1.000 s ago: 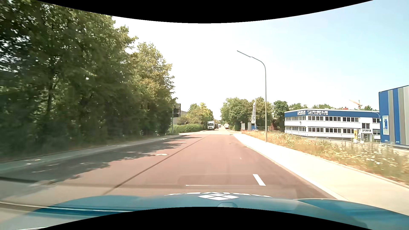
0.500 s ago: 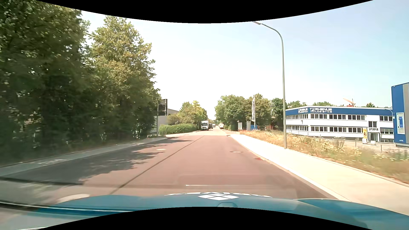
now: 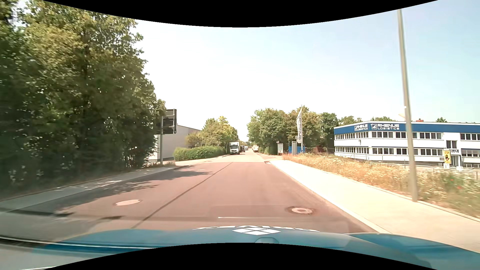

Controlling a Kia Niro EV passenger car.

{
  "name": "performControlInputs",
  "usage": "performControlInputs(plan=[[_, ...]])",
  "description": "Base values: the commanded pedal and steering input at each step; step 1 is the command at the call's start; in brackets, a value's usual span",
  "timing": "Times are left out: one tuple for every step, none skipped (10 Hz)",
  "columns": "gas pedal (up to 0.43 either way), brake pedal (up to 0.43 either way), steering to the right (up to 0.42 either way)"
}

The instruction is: Follow the waypoints while adhering to traffic rules and regulations

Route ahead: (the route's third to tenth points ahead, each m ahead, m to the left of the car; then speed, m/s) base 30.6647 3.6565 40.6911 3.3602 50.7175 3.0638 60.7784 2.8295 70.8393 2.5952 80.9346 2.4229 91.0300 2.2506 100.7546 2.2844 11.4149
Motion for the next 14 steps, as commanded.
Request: performControlInputs(plan=[[0.0,0.0,0.009],[0.0,0.0,0.008],[0.0,0.0,0.006],[0.0,0.0,0.004],[0.0,0.0,0.003],[0.0,0.0,0.002],[0.0,0.0,0.001],[0.0,0.0,0.001],[0.0,0.0,0.002],[0.0,0.0,0.001],[0.0,0.0,0.001],[0.0,0.0,0.0],[0.0,0.0,-0.001],[0.0,0.0,-0.003]])
